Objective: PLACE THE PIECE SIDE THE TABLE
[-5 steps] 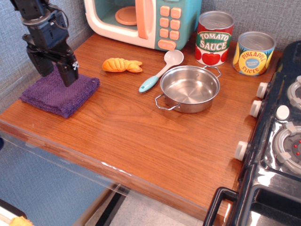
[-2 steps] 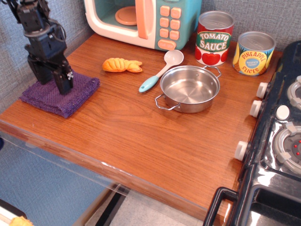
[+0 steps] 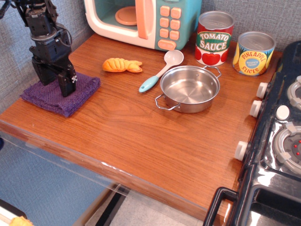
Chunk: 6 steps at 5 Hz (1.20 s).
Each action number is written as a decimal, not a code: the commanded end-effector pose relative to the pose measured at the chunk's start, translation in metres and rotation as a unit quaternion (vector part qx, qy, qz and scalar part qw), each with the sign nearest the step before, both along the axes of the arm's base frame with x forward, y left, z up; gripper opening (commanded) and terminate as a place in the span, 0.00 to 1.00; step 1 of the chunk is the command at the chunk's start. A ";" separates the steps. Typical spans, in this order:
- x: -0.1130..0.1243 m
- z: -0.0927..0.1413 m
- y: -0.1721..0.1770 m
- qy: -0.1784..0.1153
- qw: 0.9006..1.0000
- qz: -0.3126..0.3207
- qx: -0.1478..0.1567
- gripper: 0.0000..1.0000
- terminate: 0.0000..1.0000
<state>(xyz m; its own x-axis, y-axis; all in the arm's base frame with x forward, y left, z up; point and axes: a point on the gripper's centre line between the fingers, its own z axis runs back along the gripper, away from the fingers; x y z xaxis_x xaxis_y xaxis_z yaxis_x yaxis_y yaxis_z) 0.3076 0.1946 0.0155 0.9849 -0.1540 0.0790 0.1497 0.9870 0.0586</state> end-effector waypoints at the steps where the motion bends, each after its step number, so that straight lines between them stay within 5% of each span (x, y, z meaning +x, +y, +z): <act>1: -0.006 -0.011 -0.019 0.000 1.000 -0.009 -0.028 1.00 0.00; 6: -0.018 0.007 -0.152 0.011 0.997 -0.075 -0.032 1.00 0.00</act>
<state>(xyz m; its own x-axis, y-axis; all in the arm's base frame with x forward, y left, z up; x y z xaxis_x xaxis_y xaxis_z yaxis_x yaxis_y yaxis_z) 0.2875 0.0424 0.0141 0.9572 -0.2852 0.0490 0.2861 0.9581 -0.0119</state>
